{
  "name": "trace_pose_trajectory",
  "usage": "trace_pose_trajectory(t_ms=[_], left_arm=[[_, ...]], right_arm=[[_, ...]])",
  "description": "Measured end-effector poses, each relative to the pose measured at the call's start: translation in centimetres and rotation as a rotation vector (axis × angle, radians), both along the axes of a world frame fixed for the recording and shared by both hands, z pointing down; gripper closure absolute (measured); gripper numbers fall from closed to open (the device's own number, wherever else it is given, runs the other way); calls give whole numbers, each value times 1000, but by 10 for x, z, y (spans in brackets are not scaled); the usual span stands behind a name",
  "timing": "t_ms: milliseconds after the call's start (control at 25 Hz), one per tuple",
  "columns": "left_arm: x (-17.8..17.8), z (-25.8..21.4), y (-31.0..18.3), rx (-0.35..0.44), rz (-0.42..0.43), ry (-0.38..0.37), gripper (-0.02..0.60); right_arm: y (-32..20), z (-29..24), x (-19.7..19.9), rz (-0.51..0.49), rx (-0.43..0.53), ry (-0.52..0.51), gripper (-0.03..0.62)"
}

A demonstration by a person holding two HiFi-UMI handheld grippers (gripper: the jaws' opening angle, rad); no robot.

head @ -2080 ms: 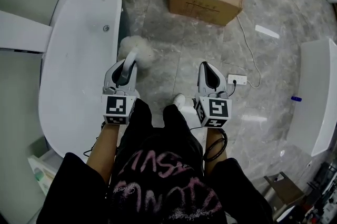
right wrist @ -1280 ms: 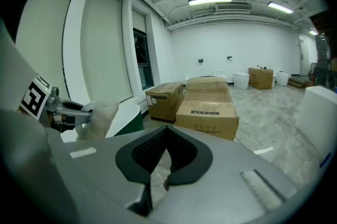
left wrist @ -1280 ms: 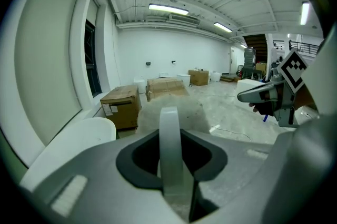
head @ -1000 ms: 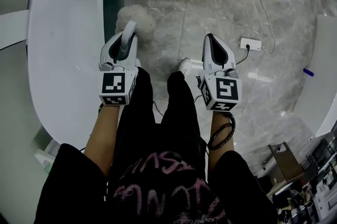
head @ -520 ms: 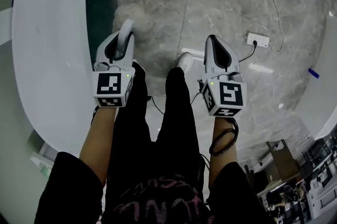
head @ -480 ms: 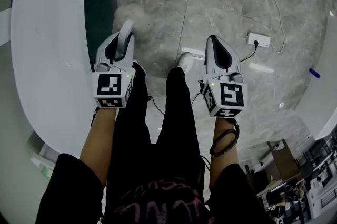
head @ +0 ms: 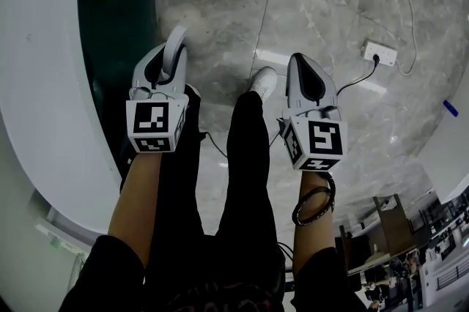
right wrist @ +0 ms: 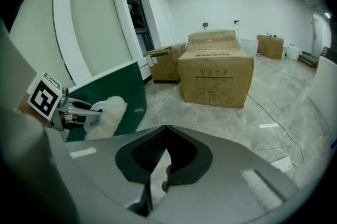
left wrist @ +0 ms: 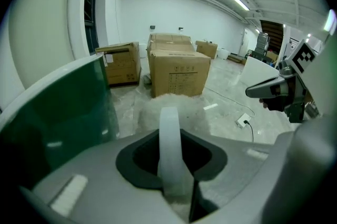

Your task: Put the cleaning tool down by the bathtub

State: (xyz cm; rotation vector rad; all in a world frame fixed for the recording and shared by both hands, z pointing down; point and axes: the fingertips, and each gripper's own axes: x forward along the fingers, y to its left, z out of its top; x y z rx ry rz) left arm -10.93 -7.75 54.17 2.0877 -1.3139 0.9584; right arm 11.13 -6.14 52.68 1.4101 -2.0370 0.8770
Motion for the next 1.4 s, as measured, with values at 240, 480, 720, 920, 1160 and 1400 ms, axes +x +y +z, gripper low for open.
trace_pose_trajectory(t_ms=[240,480,720,920,1160,1400], left_arm=[[-2,64,12,-48,-20,-11,502],[-9,122,24,-69,-12,-31,502],[-14,177,30,-81,4,-43,502],[-22,228,39,-99,14,-52,502],[-33,274,47,-109,10,-63,502],[-39,321,47,-121,-4,-76,502]], right_arm=[[17,66,-6,-31,-64,-5,580],[30,124,-6,-41,-96,5,580],[38,179,-8,-57,-127,9,580],[45,224,-11,-82,-141,20,580],[56,268,-19,-100,-161,18,580],[60,307,-27,-115,-171,-2,580]])
